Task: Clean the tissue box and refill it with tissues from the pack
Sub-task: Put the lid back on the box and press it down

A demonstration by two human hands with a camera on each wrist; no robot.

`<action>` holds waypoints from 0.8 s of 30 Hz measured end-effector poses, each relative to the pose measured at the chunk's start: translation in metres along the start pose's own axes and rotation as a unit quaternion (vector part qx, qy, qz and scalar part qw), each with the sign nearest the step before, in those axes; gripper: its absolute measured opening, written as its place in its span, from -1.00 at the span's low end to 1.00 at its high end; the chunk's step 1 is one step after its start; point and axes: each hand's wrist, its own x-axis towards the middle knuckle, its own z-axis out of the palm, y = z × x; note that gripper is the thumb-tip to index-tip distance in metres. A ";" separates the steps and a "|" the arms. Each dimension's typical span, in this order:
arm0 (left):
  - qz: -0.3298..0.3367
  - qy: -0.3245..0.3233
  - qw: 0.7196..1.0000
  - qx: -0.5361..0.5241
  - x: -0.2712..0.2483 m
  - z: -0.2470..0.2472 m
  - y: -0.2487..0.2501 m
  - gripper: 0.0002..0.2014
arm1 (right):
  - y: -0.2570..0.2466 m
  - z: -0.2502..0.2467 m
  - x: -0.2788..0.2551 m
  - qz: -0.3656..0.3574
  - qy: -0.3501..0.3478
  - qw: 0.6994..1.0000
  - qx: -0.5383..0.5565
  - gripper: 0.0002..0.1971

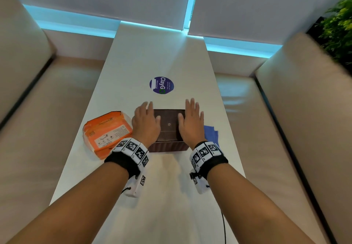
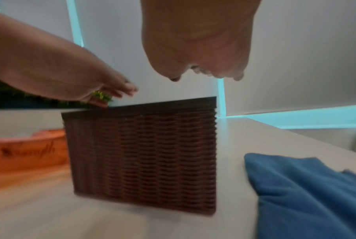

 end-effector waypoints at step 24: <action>-0.051 -0.020 0.992 -0.117 0.023 0.030 -0.004 -0.48 | 0.008 0.023 0.018 0.001 -0.063 0.998 -0.007 -0.47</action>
